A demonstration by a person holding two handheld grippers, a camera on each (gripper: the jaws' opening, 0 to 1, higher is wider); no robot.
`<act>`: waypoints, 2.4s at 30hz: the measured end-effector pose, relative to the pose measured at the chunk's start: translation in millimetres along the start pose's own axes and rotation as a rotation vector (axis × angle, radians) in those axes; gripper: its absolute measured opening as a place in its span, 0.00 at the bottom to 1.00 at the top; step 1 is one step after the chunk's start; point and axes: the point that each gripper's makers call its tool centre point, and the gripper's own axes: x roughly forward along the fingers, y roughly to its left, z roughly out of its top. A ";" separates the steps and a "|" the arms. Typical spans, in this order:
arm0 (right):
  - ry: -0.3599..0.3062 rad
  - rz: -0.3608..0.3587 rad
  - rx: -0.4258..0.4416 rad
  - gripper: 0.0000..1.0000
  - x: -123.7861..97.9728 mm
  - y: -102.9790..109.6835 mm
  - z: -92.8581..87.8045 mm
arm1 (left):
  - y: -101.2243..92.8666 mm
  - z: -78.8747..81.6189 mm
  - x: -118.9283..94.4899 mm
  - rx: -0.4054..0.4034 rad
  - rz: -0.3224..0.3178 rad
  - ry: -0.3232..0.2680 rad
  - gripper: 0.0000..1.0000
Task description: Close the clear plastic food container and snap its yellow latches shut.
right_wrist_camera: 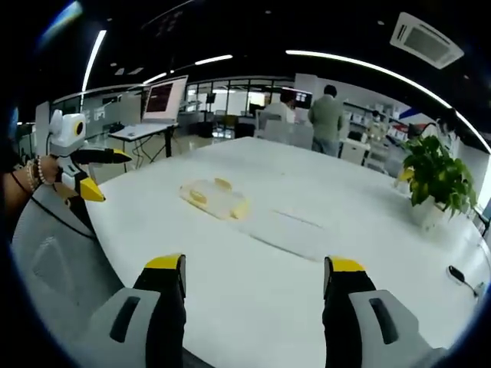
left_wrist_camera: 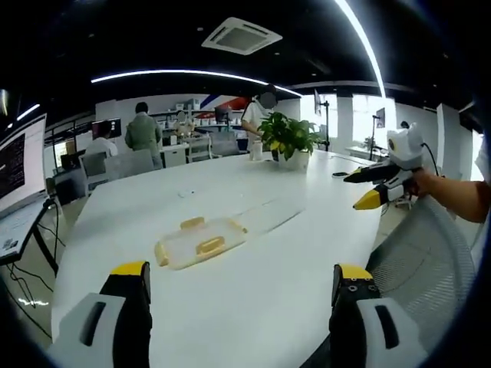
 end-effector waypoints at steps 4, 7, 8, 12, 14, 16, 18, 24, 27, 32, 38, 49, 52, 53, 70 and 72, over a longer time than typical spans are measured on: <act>0.000 -0.004 0.003 0.70 0.0 -0.6 -0.1 | -0.3 -0.8 0.1 -0.004 -0.004 0.002 0.96; -0.004 -0.005 0.005 0.70 -0.1 -0.6 0.3 | -1.5 -0.8 0.6 -0.001 -0.009 0.001 0.96; -0.002 -0.005 0.008 0.70 -0.1 -0.7 0.1 | -1.6 -0.8 0.6 0.000 -0.009 0.001 0.96; -0.003 -0.009 0.010 0.70 0.2 -2.0 0.4 | -0.8 -0.5 0.6 -0.005 -0.010 -0.001 0.96; -0.002 -0.011 0.008 0.70 0.3 -2.3 0.8 | -0.9 -0.7 1.0 -0.006 -0.011 0.002 0.96; -0.006 -0.011 0.007 0.70 0.5 -2.3 1.8 | -1.2 -0.5 1.4 0.002 -0.014 0.003 0.96; -0.001 -0.013 0.005 0.70 0.9 -2.5 1.4 | -1.5 -1.1 2.0 0.005 -0.017 0.009 0.96; 0.011 -0.010 -0.007 0.69 2.7 -2.2 0.3 | -1.2 0.0 2.9 -0.005 -0.023 0.006 0.96; 0.008 -0.009 -0.003 0.69 2.9 -2.7 1.4 | -1.1 -1.1 3.6 0.000 -0.024 0.015 0.96; 0.011 -0.022 0.000 0.69 2.2 -5.1 0.7 | -2.0 -0.5 4.1 0.003 -0.029 0.014 0.96; 0.009 -0.025 -0.004 0.69 1.4 -4.7 0.0 | -3.1 -1.3 4.0 0.006 -0.033 0.015 0.97; 0.023 -0.038 -0.019 0.67 1.5 -6.4 -3.3 | -5.6 -3.4 3.8 0.019 -0.043 0.017 0.96; 0.021 -0.040 -0.012 0.67 1.1 -7.2 -3.6 | -5.8 -4.3 3.7 0.021 -0.044 0.020 0.96; 0.021 -0.043 -0.010 0.67 0.9 -7.6 -3.5 | -6.0 -3.9 3.9 0.023 -0.046 0.017 0.96; 0.040 -0.055 -0.016 0.67 1.2 -9.7 -7.1 | -11.0 -6.2 3.9 0.017 -0.069 0.022 0.97; 0.037 -0.059 -0.018 0.67 1.1 -10.1 -6.1 | -11.4 -6.0 4.2 0.019 -0.072 0.022 0.97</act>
